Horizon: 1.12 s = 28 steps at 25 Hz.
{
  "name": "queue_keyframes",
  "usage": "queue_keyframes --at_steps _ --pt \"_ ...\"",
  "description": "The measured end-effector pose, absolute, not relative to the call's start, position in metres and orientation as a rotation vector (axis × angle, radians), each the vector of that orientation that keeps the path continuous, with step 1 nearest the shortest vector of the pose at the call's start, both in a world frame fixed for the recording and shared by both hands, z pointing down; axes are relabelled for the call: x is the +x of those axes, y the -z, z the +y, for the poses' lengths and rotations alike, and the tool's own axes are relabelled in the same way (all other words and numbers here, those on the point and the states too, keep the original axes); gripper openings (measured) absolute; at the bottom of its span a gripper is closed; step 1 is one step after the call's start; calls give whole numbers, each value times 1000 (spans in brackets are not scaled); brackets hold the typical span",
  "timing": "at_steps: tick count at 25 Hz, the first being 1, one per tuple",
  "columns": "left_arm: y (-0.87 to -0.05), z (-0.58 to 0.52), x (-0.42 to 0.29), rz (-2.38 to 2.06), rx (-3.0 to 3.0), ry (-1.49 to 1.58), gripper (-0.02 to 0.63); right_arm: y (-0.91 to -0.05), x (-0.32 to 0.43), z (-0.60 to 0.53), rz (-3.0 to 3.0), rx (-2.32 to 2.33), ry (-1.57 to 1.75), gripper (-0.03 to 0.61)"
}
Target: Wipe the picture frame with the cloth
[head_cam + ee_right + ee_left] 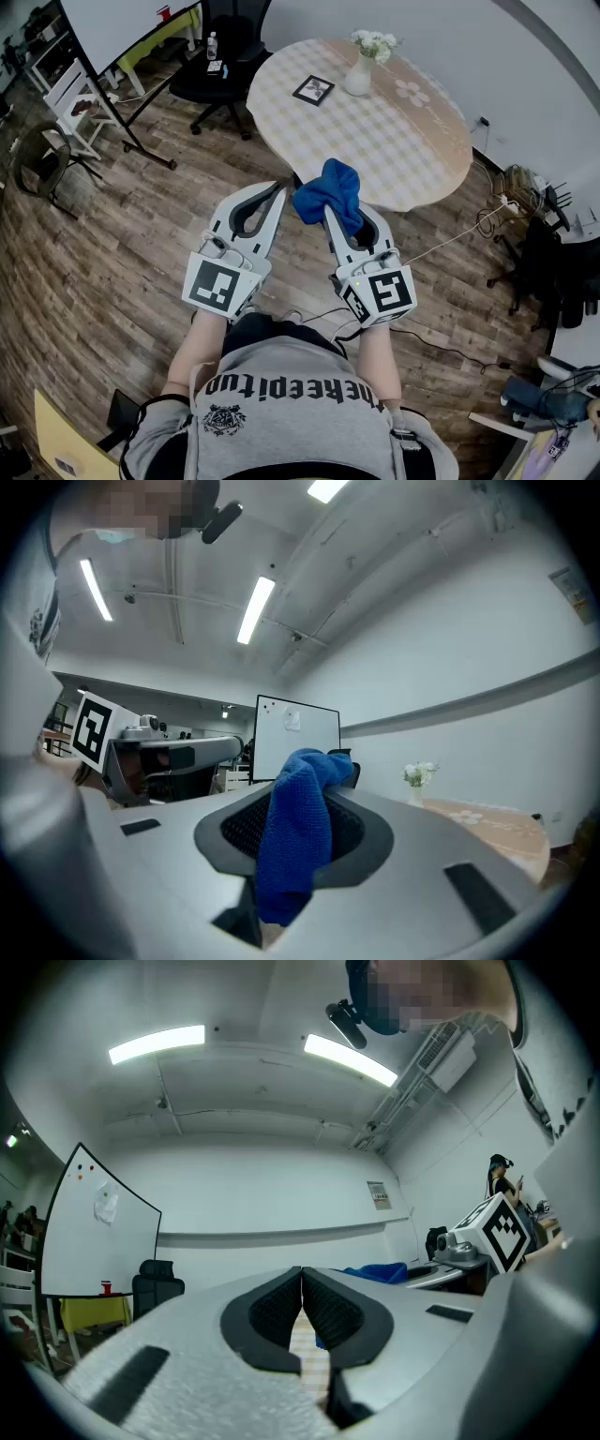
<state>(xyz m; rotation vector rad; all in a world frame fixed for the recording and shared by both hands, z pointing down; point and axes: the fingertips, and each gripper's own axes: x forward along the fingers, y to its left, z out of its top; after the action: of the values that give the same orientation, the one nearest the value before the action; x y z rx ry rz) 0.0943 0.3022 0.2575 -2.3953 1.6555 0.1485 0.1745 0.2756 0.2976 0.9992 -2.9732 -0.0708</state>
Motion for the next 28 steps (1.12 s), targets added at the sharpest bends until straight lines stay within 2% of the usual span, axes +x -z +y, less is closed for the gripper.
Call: queue_keyframes --at_steps 19,28 --pt "-260 301 117 1692 -2430 -136 18 -299 195 272 -3001 1007 66 98" --pt "-263 278 98 1690 -2428 -135 18 -300 176 249 -3013 1001 49 98"
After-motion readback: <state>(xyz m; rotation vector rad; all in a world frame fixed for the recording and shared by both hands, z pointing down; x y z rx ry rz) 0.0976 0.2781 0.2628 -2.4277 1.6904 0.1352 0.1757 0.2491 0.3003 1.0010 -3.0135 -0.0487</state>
